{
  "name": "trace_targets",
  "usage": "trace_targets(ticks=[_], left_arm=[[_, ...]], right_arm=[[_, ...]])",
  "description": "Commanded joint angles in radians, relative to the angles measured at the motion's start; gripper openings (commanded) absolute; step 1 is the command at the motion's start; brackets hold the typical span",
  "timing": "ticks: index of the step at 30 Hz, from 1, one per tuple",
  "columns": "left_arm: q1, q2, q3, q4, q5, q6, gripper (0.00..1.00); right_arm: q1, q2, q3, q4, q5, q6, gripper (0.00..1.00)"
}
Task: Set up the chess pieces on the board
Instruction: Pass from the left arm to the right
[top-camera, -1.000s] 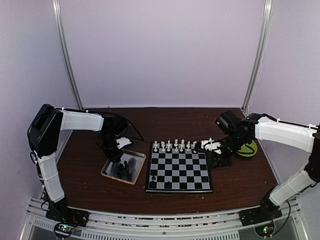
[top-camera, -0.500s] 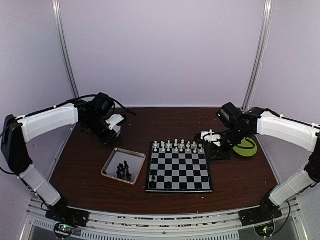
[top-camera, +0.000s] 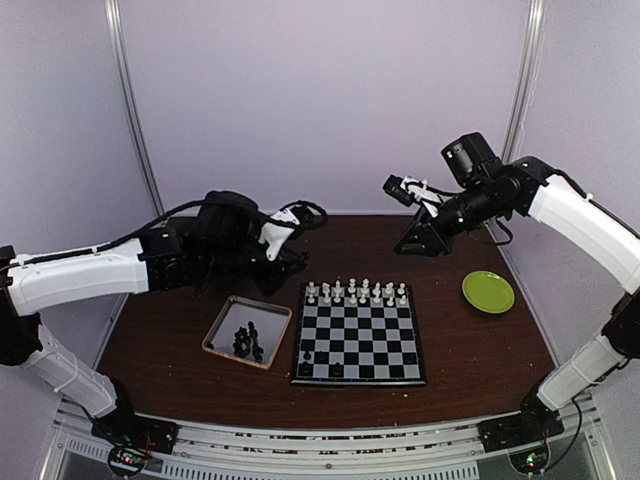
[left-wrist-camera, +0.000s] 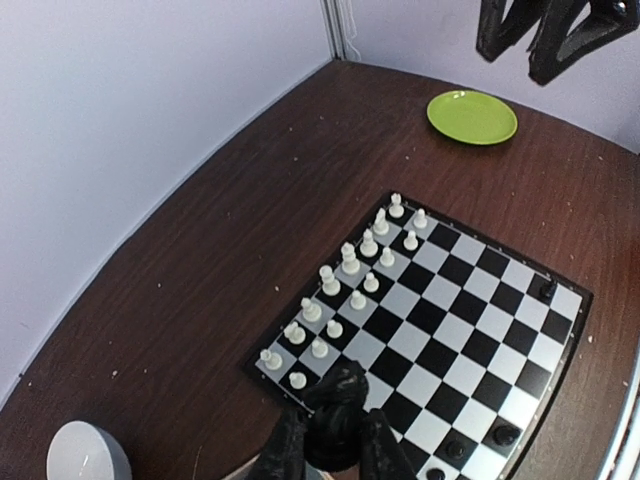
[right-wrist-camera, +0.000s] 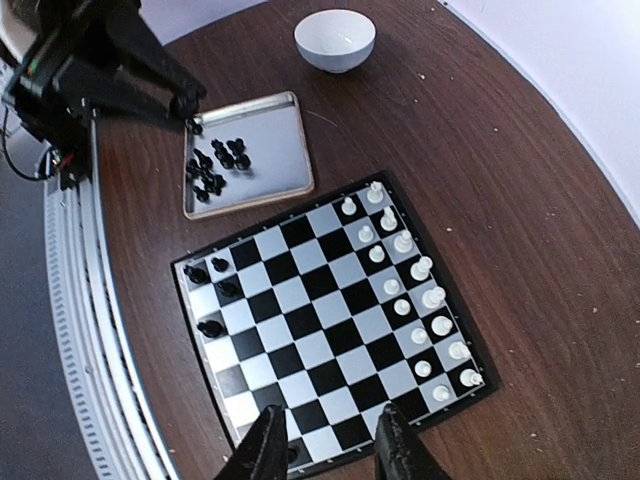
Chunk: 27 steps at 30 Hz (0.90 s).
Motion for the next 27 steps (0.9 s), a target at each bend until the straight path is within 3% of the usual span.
trace_targets(ticks=[1,10,21,27], left_arm=[[-0.047,0.043,-0.029,0.295,-0.102,-0.036,0.13],[-0.116,0.191,0.101,0.318,-0.173,0.007,0.14],[-0.123,0.245,0.173,0.301,-0.169,0.018,0.14],[-0.125,0.253,0.183,0.304,-0.156,0.022,0.14]], right_arm=[[-0.005,0.091,0.094,-0.008,-0.174,0.123,0.34],[0.0,0.299,0.29,0.025,-0.415,0.319,0.36],[0.016,0.313,0.258,0.056,-0.435,0.35,0.34],[0.017,0.325,0.251,0.06,-0.441,0.352,0.25]])
